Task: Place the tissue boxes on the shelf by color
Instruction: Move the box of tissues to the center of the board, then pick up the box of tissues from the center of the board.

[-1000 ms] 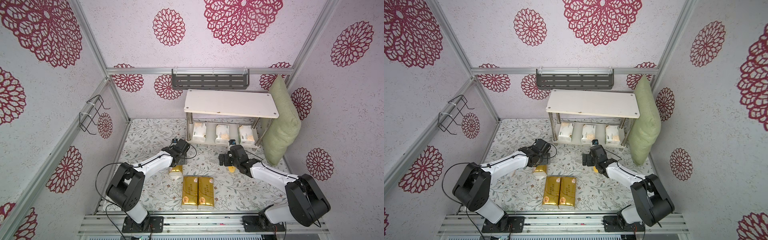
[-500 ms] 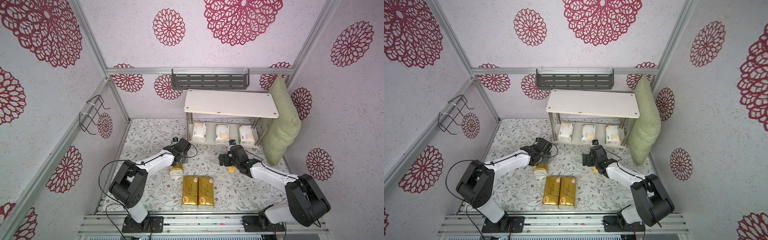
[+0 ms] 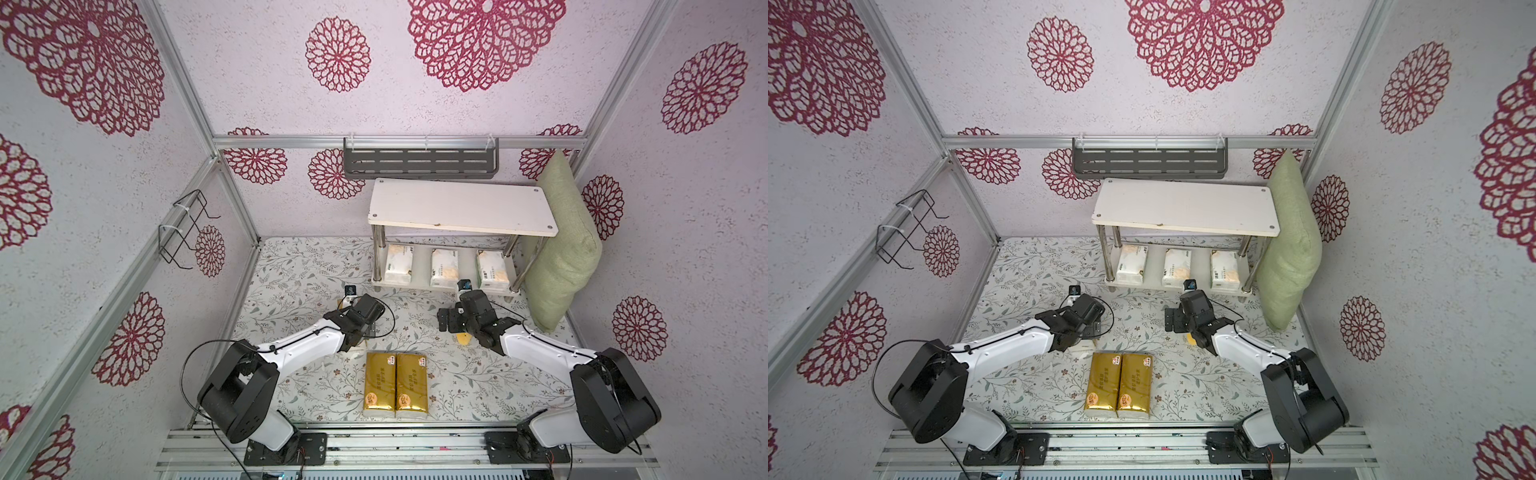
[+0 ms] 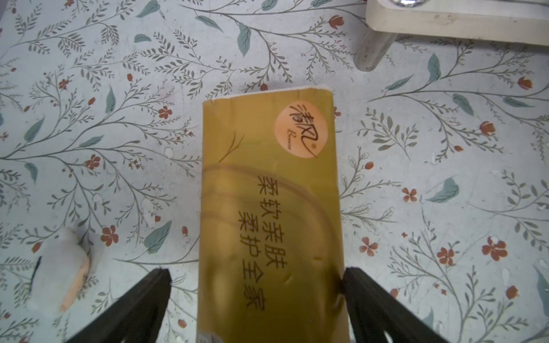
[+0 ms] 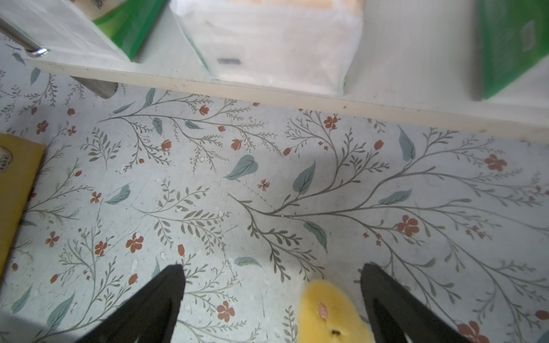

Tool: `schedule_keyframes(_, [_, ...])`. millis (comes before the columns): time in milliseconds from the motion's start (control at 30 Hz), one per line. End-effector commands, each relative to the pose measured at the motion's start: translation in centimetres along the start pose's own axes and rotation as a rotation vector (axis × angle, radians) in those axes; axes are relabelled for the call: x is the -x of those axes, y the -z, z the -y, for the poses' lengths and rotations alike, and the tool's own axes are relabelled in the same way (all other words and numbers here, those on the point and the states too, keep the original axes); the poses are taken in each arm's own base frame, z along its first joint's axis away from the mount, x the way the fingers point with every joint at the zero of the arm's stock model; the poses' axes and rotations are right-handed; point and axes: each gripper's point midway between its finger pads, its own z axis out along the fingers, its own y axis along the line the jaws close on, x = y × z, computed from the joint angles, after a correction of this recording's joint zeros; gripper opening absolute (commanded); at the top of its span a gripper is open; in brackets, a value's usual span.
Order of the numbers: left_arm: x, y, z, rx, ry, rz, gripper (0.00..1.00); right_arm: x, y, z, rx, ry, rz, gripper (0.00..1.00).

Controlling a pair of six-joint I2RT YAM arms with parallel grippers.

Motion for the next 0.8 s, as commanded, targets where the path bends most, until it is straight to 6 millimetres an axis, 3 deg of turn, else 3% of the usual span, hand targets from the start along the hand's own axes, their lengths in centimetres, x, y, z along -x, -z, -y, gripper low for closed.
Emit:
schedule_keyframes(0, [1.1,1.1,0.7,-0.020,0.028,0.083,0.97,1.4,0.9,-0.1,0.011,0.002,0.048,0.99])
schedule_keyframes(767, [-2.4,-0.4,0.6,-0.044,0.035,0.094,0.97,1.2,1.0,-0.4,0.022,-0.011,0.046,0.99])
